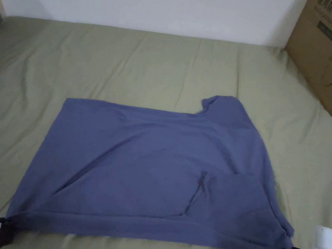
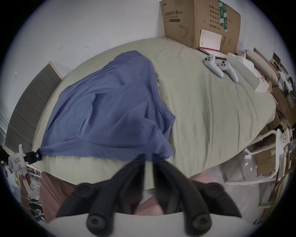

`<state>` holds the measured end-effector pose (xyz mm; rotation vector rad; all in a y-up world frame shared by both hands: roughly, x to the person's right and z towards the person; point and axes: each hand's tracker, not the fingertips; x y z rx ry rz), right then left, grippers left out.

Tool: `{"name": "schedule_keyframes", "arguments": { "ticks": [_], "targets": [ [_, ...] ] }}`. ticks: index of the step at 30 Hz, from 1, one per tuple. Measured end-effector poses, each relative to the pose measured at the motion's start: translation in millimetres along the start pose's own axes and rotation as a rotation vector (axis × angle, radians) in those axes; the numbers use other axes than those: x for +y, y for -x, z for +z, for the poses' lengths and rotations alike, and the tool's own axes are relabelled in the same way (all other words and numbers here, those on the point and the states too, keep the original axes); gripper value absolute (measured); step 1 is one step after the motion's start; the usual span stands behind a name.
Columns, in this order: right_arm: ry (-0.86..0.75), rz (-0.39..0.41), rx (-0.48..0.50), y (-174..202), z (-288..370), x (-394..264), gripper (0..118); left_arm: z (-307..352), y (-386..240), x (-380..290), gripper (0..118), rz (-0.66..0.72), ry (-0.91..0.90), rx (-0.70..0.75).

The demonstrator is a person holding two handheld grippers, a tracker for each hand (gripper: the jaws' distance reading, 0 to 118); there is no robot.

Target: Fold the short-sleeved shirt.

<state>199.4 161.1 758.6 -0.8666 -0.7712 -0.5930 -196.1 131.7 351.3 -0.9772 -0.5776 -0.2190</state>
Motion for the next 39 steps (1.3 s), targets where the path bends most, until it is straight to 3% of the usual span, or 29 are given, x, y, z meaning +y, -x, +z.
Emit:
{"name": "schedule_keyframes", "arguments": {
  "ticks": [1, 2, 6, 7, 8, 9, 10, 12, 14, 18, 21, 25, 32, 35, 36, 37, 38, 39],
  "targets": [
    [-0.002, 0.014, -0.014, 0.0, -1.3, 2.5, 49, 1.6, -2.5, -1.1, 3, -0.005, 0.000, 0.006],
    [-0.001, 0.022, -0.026, -0.3, -4.1, 6.2, 64, 1.9, -3.8, -1.2, 3, -0.007, -0.001, 0.011],
    [0.007, 0.002, -0.001, -6.4, -15.6, 21.5, 64, 4.9, -5.5, -0.8, 3, 0.001, 0.000, 0.014],
    [0.011, -0.005, 0.003, -8.6, -19.2, 23.7, 63, 5.2, -5.2, -0.6, 3, 0.003, 0.002, 0.012],
    [0.012, -0.008, 0.008, -8.8, -21.1, 24.4, 54, 5.6, -5.0, -0.3, 3, 0.004, 0.003, 0.010],
    [0.010, 0.001, 0.023, -8.5, -23.5, 23.7, 14, 6.2, -4.1, -0.7, 3, 0.004, 0.004, 0.010],
    [0.004, 0.025, 0.014, -6.2, -26.8, 21.9, 2, 6.4, -4.2, -0.7, 3, 0.004, 0.005, 0.011],
    [0.038, 0.060, -0.054, -6.2, -39.9, 18.4, 2, 6.7, -4.9, -0.3, 3, 0.003, 0.010, 0.012],
    [0.058, 0.017, 0.025, -12.4, -38.1, 15.7, 2, 8.7, -6.5, 0.9, 3, -0.002, 0.012, 0.016],
    [-0.003, -0.013, 0.015, -16.3, -21.4, 25.6, 2, 16.8, -9.7, 9.7, 3, -0.023, 0.027, 0.027],
    [-0.046, -0.068, 0.070, -18.6, -4.1, 44.5, 2, 31.0, -16.7, 24.5, 3, -0.064, 0.032, 0.043],
    [-0.084, -0.031, 0.078, -8.3, 10.0, 76.2, 2, 48.4, -21.8, 54.7, 3, -0.103, -0.010, 0.034],
    [-0.070, -0.043, 0.064, 0.1, -38.7, 153.8, 2, 9.1, -25.2, 131.9, 3, -0.093, -0.032, 0.017],
    [-0.025, -0.025, 0.014, 4.4, -76.7, 173.2, 2, -24.7, -36.6, 155.5, 3, -0.121, -0.001, 0.025],
    [-0.004, -0.040, -0.001, 5.9, -87.6, 176.2, 2, -36.0, -40.6, 159.4, 9, -0.137, 0.007, 0.036],
    [0.005, -0.050, 0.004, 6.7, -95.4, 177.7, 3, -46.1, -43.5, 162.5, 24, -0.141, 0.017, 0.044],
    [0.015, -0.046, 0.005, 8.0, -101.9, 177.9, 7, -54.6, -44.3, 164.3, 47, -0.143, 0.043, 0.050],
    [0.022, -0.043, -0.020, 10.2, -105.2, 177.4, 28, -59.8, -44.2, 164.9, 85, -0.135, 0.056, 0.073]
  ]
}}
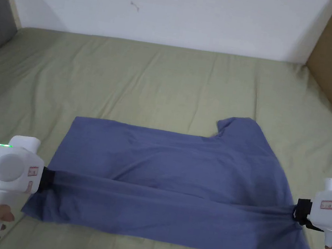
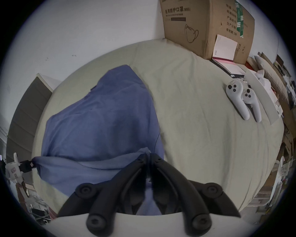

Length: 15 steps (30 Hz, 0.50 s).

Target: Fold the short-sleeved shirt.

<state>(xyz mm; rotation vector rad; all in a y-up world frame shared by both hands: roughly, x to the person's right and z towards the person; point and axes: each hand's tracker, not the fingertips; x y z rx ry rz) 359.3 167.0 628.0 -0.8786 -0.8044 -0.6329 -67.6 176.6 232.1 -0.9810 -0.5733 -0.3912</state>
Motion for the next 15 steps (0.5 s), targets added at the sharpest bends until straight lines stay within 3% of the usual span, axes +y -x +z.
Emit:
{"name": "schedule_keyframes", "arguments": {
  "ticks": [1, 2, 5, 6, 8, 9, 10, 11, 12, 13, 15],
  "targets": [
    [-0.003, 0.019, -0.014, 1.7, -0.7, -2.0, 50, -4.1, 1.6, -0.1, 105, 0.009, 0.005, 0.011],
    [-0.013, 0.041, -0.029, 3.0, 2.0, -4.3, 69, -6.4, 4.0, -2.0, 110, 0.024, 0.017, 0.014],
    [-0.035, 0.063, -0.015, 4.0, 19.3, -11.7, 73, 8.2, 12.5, -11.4, 106, 0.052, -0.018, 0.006],
    [-0.049, 0.072, -0.010, 4.4, 26.5, -13.9, 73, 15.1, 15.9, -14.8, 98, 0.060, -0.018, 0.006],
    [-0.075, 0.093, -0.003, 5.9, 43.0, -19.1, 72, 29.6, 19.6, -26.3, 94, 0.073, -0.039, -0.011],
    [-0.085, 0.107, 0.024, 6.3, 51.5, -23.7, 71, 37.6, 21.2, -34.1, 82, 0.077, -0.048, -0.015],
    [-0.087, 0.110, 0.036, 7.1, 57.6, -28.9, 62, 42.5, 21.8, -40.5, 57, 0.077, -0.052, -0.007],
    [-0.093, 0.128, 0.054, 8.8, 63.2, -36.7, 42, 47.4, 20.4, -50.5, 25, 0.073, -0.055, 0.006],
    [-0.091, 0.127, 0.042, 10.3, 65.0, -43.4, 6, 48.1, 18.6, -60.3, 0, 0.056, -0.046, 0.029],
    [-0.084, 0.130, 0.034, 11.4, 66.5, -49.7, 1, 50.0, 17.0, -68.7, 0, 0.059, -0.049, 0.020],
    [-0.072, 0.109, 0.087, 9.7, 70.2, -65.0, 1, 49.4, 18.4, -83.9, 0, 0.043, -0.018, -0.002]
  ]
}}
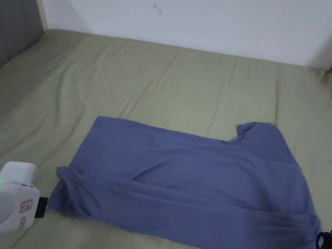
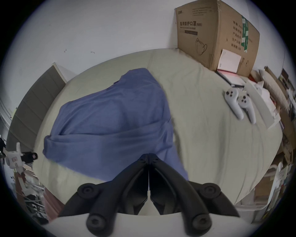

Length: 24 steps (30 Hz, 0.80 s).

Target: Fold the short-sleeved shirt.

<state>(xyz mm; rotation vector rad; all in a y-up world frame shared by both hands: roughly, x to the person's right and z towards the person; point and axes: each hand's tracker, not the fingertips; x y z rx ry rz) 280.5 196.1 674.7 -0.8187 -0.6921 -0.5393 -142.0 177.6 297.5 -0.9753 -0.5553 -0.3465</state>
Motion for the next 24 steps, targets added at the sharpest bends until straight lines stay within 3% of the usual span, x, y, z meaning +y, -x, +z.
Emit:
{"name": "schedule_keyframes", "arguments": {
  "ticks": [2, 3, 4, 6, 7, 11, 12, 13, 14, 15, 16, 18, 20, 21, 23, 24],
  "targets": [
    [0.013, -0.023, 0.009, 1.2, -0.4, -10.3, 1, -3.0, -1.1, -9.3, 0, 0.008, -0.005, 0.003],
    [0.018, -0.023, 0.008, 2.1, -1.1, -14.7, 1, -6.3, 1.3, -9.1, 10, 0.008, -0.012, 0.009],
    [0.018, -0.028, 0.006, 2.8, -1.5, -18.2, 1, -8.1, 2.3, -7.3, 35, 0.012, -0.014, 0.011],
    [0.033, -0.036, 0.010, 1.8, -4.6, -22.7, 1, -16.2, 4.0, 2.3, 101, 0.029, 0.002, 0.017],
    [0.035, -0.040, 0.012, 1.9, -4.7, -24.8, 1, -21.5, 5.7, 6.9, 113, 0.040, -0.004, 0.009],
    [0.052, -0.045, 0.007, 3.0, -8.0, -30.9, 1, -56.7, 3.8, 27.3, 110, 0.055, 0.006, 0.050],
    [0.057, -0.048, 0.007, 1.9, -9.1, -31.9, 1, -69.8, 4.2, 29.3, 94, 0.063, 0.020, 0.039],
    [0.063, -0.053, 0.007, 2.1, -9.8, -32.9, 1, -82.0, 4.6, 30.1, 60, 0.079, 0.055, 0.003],
    [0.069, -0.059, 0.004, 1.2, -11.2, -33.8, 1, -94.1, 5.0, 30.4, 60, 0.112, 0.099, -0.048],
    [0.078, -0.063, -0.001, 0.0, -13.0, -34.2, 1, -101.3, 0.7, 29.2, 56, 0.121, 0.148, 0.002],
    [0.085, -0.068, -0.007, -1.2, -13.9, -34.1, 1, -91.7, -1.7, 32.1, 44, 0.107, 0.095, -0.003],
    [0.075, -0.085, -0.011, -13.0, -19.6, -34.3, 1, -76.5, -8.4, 37.2, 5, 0.024, 0.074, 0.024],
    [0.073, -0.106, -0.002, -18.7, -20.3, -29.7, 6, -72.5, -8.7, 36.3, 5, -0.002, 0.067, 0.043],
    [0.075, -0.113, -0.010, -19.0, -18.8, -27.5, 20, -71.9, -5.2, 36.4, 5, 0.020, 0.073, 0.028],
    [0.074, -0.106, -0.047, -23.0, -19.6, -20.4, 26, -65.8, 0.8, 36.2, 5, 0.091, 0.070, -0.009],
    [0.063, -0.098, -0.063, -24.5, -20.1, -17.3, 38, -61.9, 3.1, 36.3, 5, 0.110, 0.059, -0.020]
  ]
}}
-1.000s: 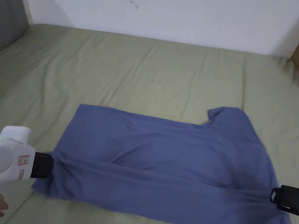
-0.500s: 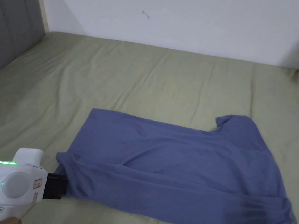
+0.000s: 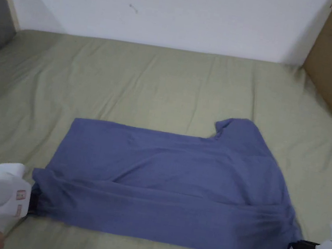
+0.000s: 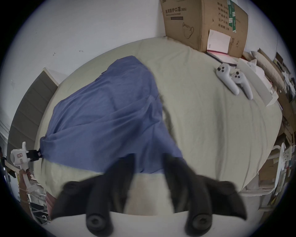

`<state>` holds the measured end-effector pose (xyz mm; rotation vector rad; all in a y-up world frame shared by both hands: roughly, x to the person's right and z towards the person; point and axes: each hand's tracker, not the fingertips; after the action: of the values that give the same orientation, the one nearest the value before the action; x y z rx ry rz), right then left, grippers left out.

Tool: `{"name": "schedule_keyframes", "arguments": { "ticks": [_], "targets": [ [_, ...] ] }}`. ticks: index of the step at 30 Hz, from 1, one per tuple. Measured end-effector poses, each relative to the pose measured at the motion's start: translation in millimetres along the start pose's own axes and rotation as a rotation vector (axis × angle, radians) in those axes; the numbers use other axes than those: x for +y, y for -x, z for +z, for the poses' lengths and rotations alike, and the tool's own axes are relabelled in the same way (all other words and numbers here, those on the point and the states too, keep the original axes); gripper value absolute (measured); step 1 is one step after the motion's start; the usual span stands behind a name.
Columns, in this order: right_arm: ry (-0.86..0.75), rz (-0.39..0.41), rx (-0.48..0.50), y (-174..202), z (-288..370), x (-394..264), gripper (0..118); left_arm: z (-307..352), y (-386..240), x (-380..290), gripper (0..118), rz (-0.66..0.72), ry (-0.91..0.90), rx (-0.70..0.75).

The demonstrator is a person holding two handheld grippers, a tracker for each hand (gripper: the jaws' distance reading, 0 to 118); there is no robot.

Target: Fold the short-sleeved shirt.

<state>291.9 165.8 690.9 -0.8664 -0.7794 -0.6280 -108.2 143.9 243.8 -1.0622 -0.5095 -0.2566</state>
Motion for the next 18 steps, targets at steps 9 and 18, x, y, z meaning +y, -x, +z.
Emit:
{"name": "schedule_keyframes", "arguments": {
  "ticks": [9, 18],
  "targets": [
    [0.186, -0.028, -0.026, -13.0, -74.7, 11.0, 24, 16.9, 4.1, 2.5, 4, -0.020, -0.007, -0.028],
    [0.116, 0.043, 0.060, -3.9, -23.9, 24.6, 6, 41.8, 13.4, -12.3, 4, -0.062, -0.008, -0.032]
  ]
}}
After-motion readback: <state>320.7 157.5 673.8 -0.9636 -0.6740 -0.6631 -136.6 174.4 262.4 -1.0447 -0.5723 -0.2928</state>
